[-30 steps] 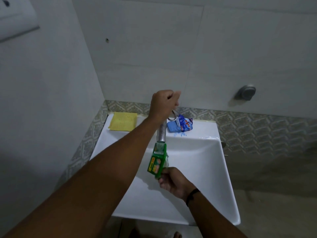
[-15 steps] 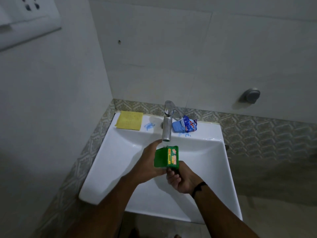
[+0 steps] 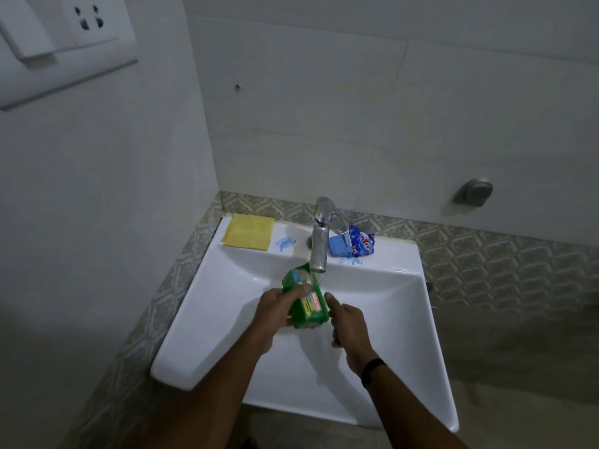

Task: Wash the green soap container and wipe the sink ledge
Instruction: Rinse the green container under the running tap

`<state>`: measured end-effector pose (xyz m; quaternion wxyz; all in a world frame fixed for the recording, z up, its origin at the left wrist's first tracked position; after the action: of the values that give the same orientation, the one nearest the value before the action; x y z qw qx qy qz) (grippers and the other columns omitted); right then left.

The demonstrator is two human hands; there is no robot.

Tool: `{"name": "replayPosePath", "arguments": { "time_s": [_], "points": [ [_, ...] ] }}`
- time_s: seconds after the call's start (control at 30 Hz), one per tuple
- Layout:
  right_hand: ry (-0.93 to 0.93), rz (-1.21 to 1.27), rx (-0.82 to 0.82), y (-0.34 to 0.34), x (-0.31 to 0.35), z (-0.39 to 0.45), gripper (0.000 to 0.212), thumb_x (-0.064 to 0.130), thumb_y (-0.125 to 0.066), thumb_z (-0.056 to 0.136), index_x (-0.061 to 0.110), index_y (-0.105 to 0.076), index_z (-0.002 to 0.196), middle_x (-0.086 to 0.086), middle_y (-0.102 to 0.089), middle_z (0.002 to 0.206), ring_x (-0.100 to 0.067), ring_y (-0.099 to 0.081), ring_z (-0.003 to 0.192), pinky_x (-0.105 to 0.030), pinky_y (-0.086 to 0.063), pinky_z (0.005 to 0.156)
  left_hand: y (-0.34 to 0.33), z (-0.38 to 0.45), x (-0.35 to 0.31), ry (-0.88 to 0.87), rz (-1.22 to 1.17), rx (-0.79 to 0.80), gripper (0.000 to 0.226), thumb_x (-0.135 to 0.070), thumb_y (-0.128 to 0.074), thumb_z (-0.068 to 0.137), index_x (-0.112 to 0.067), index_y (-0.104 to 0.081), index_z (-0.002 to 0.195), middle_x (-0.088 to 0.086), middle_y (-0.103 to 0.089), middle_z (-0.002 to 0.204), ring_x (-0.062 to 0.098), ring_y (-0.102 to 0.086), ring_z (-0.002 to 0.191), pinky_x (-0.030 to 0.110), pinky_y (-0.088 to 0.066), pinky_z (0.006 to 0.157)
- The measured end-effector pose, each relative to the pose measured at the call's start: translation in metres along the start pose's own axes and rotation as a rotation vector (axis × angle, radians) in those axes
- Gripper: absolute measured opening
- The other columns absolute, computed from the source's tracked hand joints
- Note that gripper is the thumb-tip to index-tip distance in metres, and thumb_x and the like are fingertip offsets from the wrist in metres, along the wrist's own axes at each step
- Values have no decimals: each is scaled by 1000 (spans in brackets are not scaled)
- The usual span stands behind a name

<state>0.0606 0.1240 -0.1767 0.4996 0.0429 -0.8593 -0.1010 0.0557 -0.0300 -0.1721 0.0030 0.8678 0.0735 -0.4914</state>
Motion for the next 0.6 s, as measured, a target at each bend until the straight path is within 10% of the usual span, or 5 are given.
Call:
{"name": "replayPosePath", "arguments": {
  "time_s": [0.13, 0.43, 0.6],
  "points": [
    [-36, 6, 107, -3, -11, -2, 29, 28, -41, 99, 4, -57, 95, -7, -60, 79, -17, -50, 65, -27, -44, 55, -15, -7, 8, 219, -177, 171, 50, -48, -67, 82, -9, -66, 113, 15, -73, 106, 27, -70, 96, 35, -58, 73],
    [-276, 356, 177, 0, -21, 5, 34, 2, -30, 93, 4, -61, 80, -4, -44, 53, -8, -35, 38, -16, -32, 35, -27, -11, 12, 376, -127, 308, 68, -71, -47, 83, -10, -66, 107, 12, -67, 94, 20, -61, 77, 29, -52, 66],
    [-434, 461, 184, -3, -20, 14, 32, 9, -33, 95, 4, -63, 85, -3, -43, 50, -6, -33, 29, -13, -31, 29, -17, -5, 14, 112, 190, 188, 72, -69, -47, 83, -23, -39, 139, 5, -52, 135, 19, -55, 111, 39, -50, 86]
  ]
}}
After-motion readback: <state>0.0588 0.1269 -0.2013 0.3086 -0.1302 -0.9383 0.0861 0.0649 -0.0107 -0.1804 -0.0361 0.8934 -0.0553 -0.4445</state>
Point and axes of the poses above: each hand's wrist, its own z-axis towards the middle knuckle, its own y-axis out of the back of the hand, x = y × z, the point moved 4 cm from there along z, towards the middle knuckle
